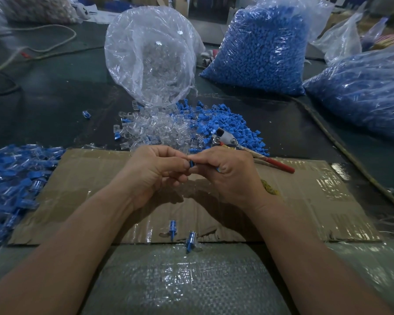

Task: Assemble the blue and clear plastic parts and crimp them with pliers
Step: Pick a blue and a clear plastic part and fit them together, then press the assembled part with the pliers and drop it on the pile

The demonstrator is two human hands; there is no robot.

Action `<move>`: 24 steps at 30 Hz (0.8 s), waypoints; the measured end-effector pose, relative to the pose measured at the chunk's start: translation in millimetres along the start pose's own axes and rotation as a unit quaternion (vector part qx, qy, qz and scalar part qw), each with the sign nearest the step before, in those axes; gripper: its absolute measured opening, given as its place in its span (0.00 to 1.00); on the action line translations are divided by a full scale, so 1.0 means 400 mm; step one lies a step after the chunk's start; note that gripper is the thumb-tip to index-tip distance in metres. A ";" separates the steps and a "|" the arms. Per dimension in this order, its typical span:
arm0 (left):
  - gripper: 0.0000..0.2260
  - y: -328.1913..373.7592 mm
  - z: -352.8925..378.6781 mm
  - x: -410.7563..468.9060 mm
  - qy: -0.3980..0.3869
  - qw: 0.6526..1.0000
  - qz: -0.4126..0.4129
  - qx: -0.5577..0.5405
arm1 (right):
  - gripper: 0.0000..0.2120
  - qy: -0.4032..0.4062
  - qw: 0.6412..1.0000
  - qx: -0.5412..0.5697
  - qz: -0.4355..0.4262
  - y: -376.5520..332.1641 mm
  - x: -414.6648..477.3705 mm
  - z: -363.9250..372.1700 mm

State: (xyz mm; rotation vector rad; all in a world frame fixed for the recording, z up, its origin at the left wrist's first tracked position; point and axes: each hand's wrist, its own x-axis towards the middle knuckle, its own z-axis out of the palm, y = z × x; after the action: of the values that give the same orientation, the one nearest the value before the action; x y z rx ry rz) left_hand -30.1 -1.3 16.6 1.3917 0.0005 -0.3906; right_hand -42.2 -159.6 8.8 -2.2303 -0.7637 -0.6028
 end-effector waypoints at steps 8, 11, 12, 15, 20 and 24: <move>0.07 -0.003 -0.002 0.000 0.012 1.000 0.010 0.008 | 0.12 -0.017 0.999 -0.028 0.004 -0.004 0.000 -0.001; 0.07 -0.003 -0.004 0.002 0.013 1.000 0.013 -0.005 | 0.17 -0.009 0.995 -0.039 0.090 -0.003 0.003 -0.019; 0.07 -0.003 -0.005 0.004 0.016 1.000 0.014 -0.009 | 0.20 -0.003 0.990 -0.041 0.137 0.003 0.004 -0.030; 0.06 -0.006 -0.006 0.009 0.026 0.999 0.017 -0.020 | 0.29 -0.013 0.959 -0.109 0.260 0.050 0.002 -0.076; 0.06 -0.009 -0.009 0.013 0.025 0.999 0.023 -0.040 | 0.51 -0.186 0.870 -0.194 0.414 0.110 -0.015 -0.133; 0.04 -0.011 -0.012 0.016 0.023 0.998 0.022 -0.047 | 0.54 -0.242 0.847 -0.199 0.429 0.124 -0.020 -0.143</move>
State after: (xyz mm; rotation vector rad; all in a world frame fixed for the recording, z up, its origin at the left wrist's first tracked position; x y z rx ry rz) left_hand -24.3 1.0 10.3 1.3047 0.0261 -0.3173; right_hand -26.2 -233.4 18.7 -2.8137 0.2353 0.2900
